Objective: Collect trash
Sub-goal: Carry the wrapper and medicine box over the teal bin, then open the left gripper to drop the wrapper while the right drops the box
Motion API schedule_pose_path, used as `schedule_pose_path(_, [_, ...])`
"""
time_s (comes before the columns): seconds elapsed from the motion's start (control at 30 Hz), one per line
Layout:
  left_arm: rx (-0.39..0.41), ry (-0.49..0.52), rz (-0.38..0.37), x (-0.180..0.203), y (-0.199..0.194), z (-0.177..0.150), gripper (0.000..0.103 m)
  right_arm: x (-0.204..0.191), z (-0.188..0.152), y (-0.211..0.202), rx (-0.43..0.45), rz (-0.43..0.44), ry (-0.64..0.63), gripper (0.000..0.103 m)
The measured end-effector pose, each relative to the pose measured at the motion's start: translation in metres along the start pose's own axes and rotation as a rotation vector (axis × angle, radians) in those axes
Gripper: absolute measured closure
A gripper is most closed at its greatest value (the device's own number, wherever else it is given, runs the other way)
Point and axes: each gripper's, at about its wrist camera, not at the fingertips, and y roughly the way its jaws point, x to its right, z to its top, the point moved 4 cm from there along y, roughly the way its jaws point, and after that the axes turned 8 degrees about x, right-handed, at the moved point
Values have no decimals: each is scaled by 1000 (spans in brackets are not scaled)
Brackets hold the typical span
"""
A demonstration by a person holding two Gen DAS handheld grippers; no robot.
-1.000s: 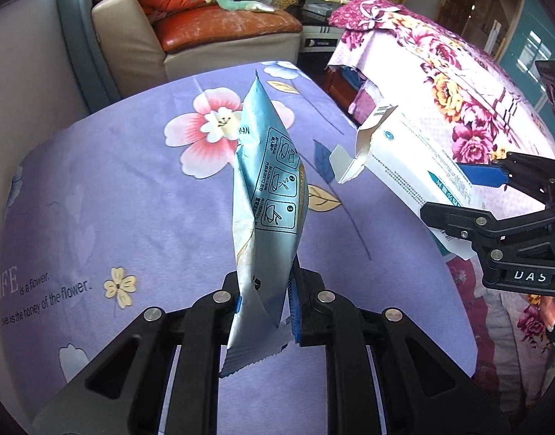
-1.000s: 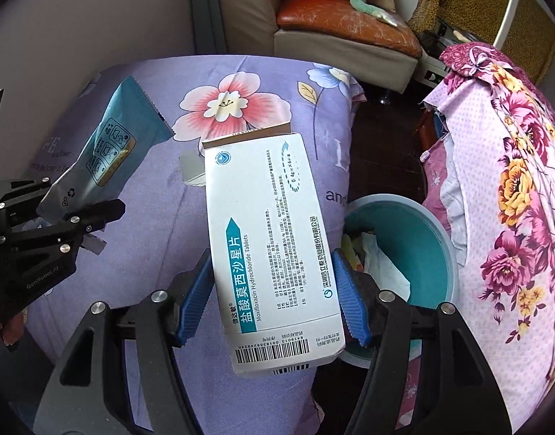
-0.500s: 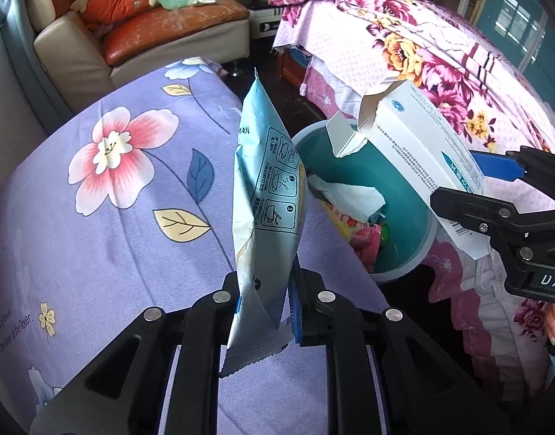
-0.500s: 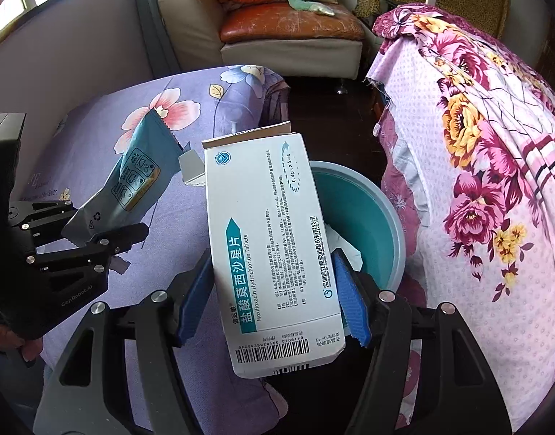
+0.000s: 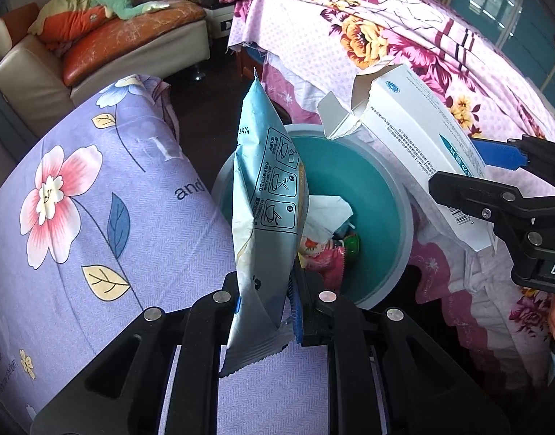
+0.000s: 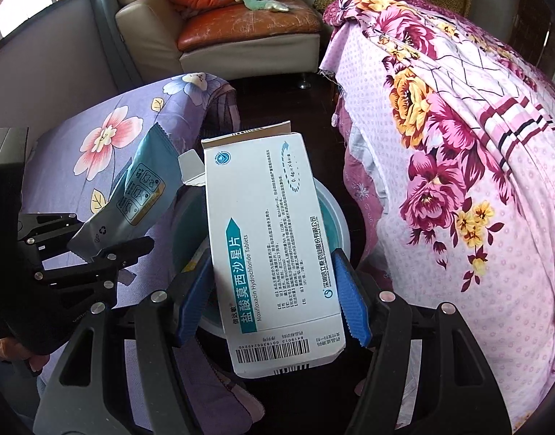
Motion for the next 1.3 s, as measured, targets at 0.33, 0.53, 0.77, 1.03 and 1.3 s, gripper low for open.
schedule_pose_path(0.33, [-17,8,-53,5,26,7,85,15,5,11,-25,-43,18,41])
schedule_pose_path(0.53, [-18,-2,-65,1,32,10,85,19,8,15,-34,-56,24,41])
schedule_pose_path(0.77, [-5,1,-69,1,34,16,83,23,12,17,-39,-75,27,41])
schedule_pose_path(1.03, [17,-6,-66,-1,33,21,75,24,17,18,-42,-95,23,41])
schedule_pose_path(1.3, [31,-24,-75,-10,31,22,65,21,22,20,-47,-106,17,41])
